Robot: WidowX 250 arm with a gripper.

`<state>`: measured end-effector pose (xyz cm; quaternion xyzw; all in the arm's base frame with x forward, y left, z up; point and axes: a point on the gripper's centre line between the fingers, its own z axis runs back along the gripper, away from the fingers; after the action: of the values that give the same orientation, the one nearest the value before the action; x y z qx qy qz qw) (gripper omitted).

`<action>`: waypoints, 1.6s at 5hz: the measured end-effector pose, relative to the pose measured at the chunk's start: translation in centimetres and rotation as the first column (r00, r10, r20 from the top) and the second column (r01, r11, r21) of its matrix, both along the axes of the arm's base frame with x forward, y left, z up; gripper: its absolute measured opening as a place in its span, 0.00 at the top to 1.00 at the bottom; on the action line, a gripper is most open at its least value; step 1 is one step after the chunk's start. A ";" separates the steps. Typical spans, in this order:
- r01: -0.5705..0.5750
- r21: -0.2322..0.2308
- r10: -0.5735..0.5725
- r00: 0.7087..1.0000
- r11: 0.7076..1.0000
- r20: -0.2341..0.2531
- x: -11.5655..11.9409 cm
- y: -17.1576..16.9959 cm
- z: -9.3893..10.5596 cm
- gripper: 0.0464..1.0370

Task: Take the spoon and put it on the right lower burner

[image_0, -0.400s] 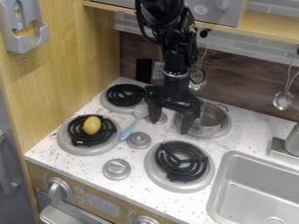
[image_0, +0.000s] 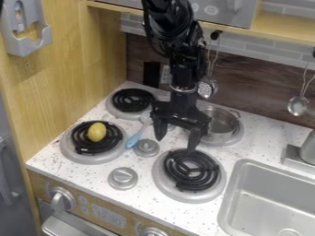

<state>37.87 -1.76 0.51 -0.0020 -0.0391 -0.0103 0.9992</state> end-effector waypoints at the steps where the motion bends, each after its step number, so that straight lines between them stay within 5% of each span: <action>1: -0.084 -0.011 0.085 0.996 0.996 0.021 0.4 2.4 0.0 0.04; 2: -0.172 -0.001 0.172 0.982 0.985 0.083 1.8 7.0 0.3 0.04; 4: -0.245 -0.012 0.244 0.958 0.969 0.151 4.7 11.2 -2.1 0.04; 6: -0.268 -0.027 0.269 0.952 0.963 0.145 8.1 11.5 -4.8 0.04; 8: -0.250 -0.003 0.249 0.964 0.968 0.090 9.7 11.5 -7.6 0.04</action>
<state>47.62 9.72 -7.05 0.0077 -0.0839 0.1155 0.9897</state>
